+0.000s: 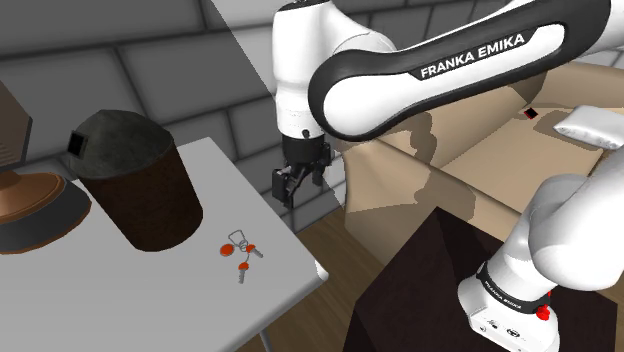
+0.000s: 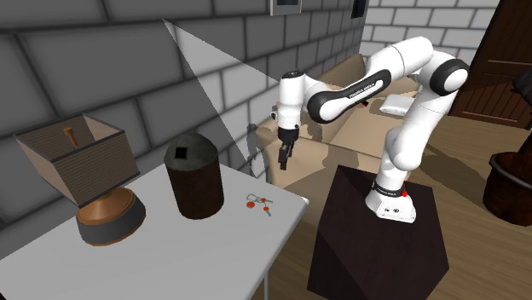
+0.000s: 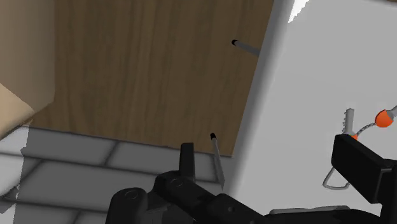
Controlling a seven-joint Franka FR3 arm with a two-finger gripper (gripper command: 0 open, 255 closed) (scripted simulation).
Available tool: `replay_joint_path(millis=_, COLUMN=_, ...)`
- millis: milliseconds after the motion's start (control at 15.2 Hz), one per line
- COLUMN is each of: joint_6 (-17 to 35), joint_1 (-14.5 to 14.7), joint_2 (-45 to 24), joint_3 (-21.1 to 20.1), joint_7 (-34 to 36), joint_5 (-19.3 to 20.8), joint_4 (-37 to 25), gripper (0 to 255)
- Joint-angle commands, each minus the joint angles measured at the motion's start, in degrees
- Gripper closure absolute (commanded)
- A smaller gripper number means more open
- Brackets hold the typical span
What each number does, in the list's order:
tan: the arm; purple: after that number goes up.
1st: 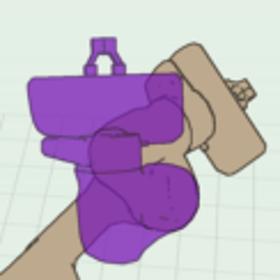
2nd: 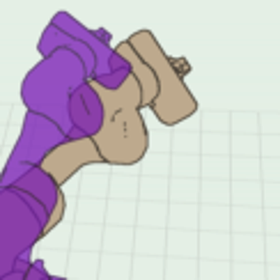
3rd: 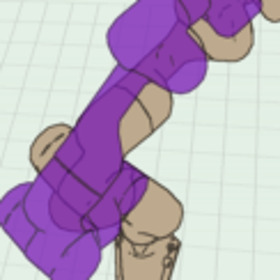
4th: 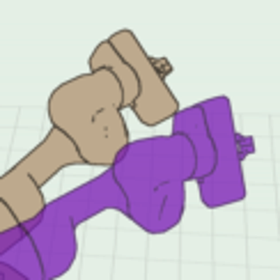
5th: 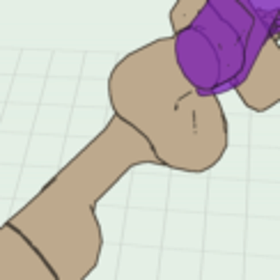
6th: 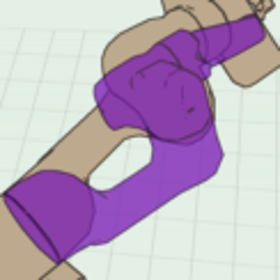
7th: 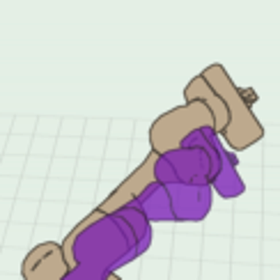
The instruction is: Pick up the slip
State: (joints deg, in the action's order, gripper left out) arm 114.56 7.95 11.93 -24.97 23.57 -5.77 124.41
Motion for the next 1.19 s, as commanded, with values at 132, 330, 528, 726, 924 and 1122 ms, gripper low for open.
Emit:
replay_joint_path(millis=132, joint_6=3.1, joint_1=1.2, joint_2=-8.4, joint_3=-3.4, joint_7=4.1, joint_5=4.0, joint_4=-5.3, gripper=0)
replay_joint_path(millis=330, joint_6=4.6, joint_1=2.7, joint_2=-14.8, joint_3=-5.2, joint_7=7.3, joint_5=8.0, joint_4=-9.7, gripper=0)
replay_joint_path(millis=528, joint_6=5.4, joint_1=4.8, joint_2=-21.3, joint_3=-6.2, joint_7=10.4, joint_5=12.4, joint_4=-14.8, gripper=0)
replay_joint_path(millis=726, joint_6=6.2, joint_1=6.1, joint_2=-24.2, joint_3=-6.2, joint_7=11.6, joint_5=14.4, joint_4=-16.4, gripper=0)
replay_joint_path(millis=924, joint_6=8.2, joint_1=6.2, joint_2=-25.2, joint_3=-6.0, joint_7=12.1, joint_5=15.1, joint_4=-15.2, gripper=0)
replay_joint_path(millis=1122, joint_6=10.6, joint_1=6.5, joint_2=-26.4, joint_3=-5.7, joint_7=12.8, joint_5=16.0, joint_4=-13.9, gripper=0)
